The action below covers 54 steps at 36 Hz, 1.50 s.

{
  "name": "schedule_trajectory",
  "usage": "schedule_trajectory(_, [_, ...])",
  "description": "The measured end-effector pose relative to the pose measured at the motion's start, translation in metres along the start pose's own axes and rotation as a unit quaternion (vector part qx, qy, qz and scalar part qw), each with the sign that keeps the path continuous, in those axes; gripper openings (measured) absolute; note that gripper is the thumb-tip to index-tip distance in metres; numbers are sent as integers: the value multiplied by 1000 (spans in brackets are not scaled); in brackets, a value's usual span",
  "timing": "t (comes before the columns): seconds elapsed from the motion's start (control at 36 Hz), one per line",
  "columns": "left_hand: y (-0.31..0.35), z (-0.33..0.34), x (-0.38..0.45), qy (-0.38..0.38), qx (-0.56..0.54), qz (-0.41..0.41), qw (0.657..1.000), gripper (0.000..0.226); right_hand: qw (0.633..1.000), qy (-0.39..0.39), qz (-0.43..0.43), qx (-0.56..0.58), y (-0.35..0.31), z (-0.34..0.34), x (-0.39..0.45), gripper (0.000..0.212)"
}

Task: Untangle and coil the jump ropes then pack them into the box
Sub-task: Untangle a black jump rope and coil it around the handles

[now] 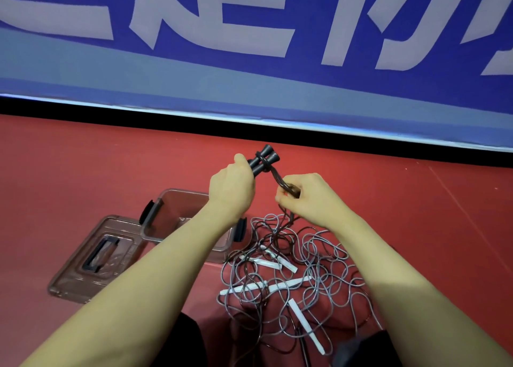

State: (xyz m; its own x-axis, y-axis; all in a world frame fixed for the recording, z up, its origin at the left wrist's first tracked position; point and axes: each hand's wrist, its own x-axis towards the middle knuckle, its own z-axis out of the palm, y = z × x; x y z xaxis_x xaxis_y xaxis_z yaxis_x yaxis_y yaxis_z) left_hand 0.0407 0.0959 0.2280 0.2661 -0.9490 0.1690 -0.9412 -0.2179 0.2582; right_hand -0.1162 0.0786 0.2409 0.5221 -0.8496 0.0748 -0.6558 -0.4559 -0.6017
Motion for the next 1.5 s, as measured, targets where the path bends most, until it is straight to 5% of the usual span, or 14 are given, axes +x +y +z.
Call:
schedule_trajectory(0.17, [-7, 5, -1, -41, 81, 46, 995, 18, 974, 24, -107, -198, -7, -6, -2, 16])
schedule_trajectory(0.28, [-8, 7, -2, -60, 137, 106, 983, 20, 955, 183, -166, -165, -5, -2, -3, 23])
schedule_trajectory(0.44, [-3, 10, -7, -60, 203, 256, 943, 23, 979, 190, 39, 66, -1, -1, 10, 19])
schedule_trajectory(0.67, [-12, 14, -3, 71, 63, 393, 915, 17, 968, 175, 127, 125, 23, -17, 11, 36])
schedule_trajectory(0.83, [-6, 9, -7, 92, -8, 442, 892, 21, 972, 134, 137, 136, 26, -17, 5, 38])
schedule_trajectory(0.94, [1, 3, -15, 73, -62, 377, 921, 23, 975, 120, 116, 145, 24, -12, 5, 24])
schedule_trajectory(1.06, [16, -5, -21, 12, -133, 221, 966, 22, 991, 104, 81, 24, 23, -3, 8, 21])
schedule_trajectory(1.31, [30, -3, -17, -7, -231, 69, 970, 18, 997, 39, 42, 49, 19, 7, 9, 10])
schedule_trajectory(1.5, [25, 4, -10, -21, -190, -11, 982, 21, 997, -26, 34, 62, 12, 10, 4, 8])
